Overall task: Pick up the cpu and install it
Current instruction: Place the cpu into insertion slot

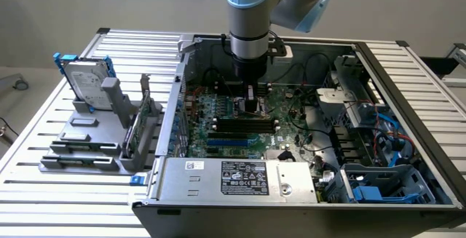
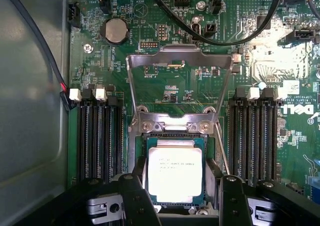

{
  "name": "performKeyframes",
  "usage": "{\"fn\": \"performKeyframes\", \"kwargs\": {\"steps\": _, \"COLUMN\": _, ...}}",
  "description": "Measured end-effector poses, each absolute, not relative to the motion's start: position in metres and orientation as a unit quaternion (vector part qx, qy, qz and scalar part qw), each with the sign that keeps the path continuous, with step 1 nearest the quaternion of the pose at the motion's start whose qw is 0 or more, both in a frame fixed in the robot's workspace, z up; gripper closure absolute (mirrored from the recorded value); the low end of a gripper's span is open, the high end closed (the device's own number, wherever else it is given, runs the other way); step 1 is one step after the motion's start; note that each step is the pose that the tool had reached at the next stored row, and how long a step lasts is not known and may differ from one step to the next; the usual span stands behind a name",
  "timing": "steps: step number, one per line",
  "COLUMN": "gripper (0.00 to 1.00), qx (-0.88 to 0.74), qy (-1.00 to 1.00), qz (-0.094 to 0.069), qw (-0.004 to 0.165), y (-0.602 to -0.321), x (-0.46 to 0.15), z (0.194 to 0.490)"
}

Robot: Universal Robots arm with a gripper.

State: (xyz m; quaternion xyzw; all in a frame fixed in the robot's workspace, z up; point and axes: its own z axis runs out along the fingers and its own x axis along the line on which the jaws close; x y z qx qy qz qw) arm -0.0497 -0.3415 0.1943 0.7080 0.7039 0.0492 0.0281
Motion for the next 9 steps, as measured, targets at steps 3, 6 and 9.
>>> {"fn": "performKeyframes", "kwargs": {"steps": 3, "gripper": 0.45, "qx": 0.708, "qy": 0.704, "qz": 0.049, "qw": 0.028, "y": -0.3415, "x": -0.0497, "z": 0.1942}}
{"fn": "performKeyframes", "kwargs": {"steps": 6, "gripper": 0.45, "qx": 0.708, "qy": 0.704, "qz": 0.049, "qw": 0.028, "y": -0.3415, "x": -0.0496, "z": 0.1942}}
{"fn": "performKeyframes", "kwargs": {"steps": 9, "gripper": 0.45, "qx": 0.708, "qy": 0.704, "qz": 0.049, "qw": 0.028, "y": -0.3415, "x": -0.0496, "z": 0.1942}}
